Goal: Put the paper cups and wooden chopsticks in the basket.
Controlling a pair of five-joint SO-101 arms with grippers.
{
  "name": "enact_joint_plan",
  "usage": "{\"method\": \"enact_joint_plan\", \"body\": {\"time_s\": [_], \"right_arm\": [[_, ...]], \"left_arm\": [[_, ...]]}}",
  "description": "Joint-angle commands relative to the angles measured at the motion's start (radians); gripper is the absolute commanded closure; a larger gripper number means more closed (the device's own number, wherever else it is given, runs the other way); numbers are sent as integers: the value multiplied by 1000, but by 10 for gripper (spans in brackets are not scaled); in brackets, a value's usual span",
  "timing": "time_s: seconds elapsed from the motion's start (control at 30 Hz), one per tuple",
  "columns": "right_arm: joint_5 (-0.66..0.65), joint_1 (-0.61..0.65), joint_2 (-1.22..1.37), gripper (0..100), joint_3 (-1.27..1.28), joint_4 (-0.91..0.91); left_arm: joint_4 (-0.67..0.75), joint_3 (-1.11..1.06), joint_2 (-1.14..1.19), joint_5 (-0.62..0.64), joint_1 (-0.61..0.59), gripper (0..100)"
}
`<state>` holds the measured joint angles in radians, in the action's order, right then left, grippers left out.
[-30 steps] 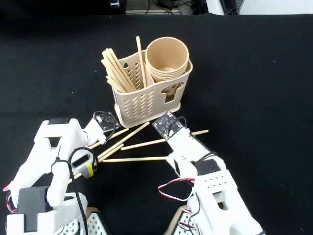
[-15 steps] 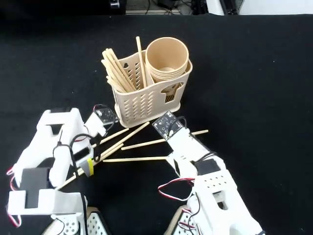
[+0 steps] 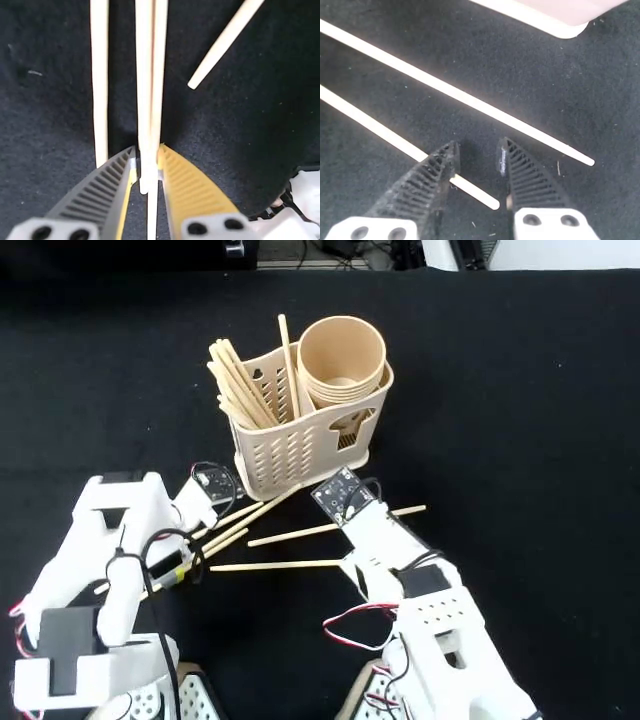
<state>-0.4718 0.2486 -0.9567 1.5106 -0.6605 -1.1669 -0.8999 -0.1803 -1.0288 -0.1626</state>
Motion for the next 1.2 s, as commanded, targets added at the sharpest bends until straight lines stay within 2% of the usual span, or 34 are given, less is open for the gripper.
{"method": "enact_joint_plan", "body": {"time_s": [0.0,0.2,0.6,0.73,0.83,0.9,1.0,1.17], "right_arm": [[-11,-11,-19,858,-4,18],[-11,-11,-19,858,-4,18],[-9,-11,-19,858,-4,18],[-5,-11,-19,858,-4,18],[-3,-18,-19,858,-4,20],[0,-54,-19,858,-10,21],[83,-129,-28,858,-25,40],[183,-241,-117,859,-10,48]], "left_arm": [[-25,-42,-107,8,-7,970],[-187,-53,-305,-89,-15,970],[-233,-74,-362,-112,-22,970],[-334,-68,-390,-226,-28,971],[-410,-53,-453,-262,-33,971],[-470,-22,-512,-275,-27,971],[-548,42,-612,-275,-24,971],[-568,147,-792,-238,-33,971]]}}
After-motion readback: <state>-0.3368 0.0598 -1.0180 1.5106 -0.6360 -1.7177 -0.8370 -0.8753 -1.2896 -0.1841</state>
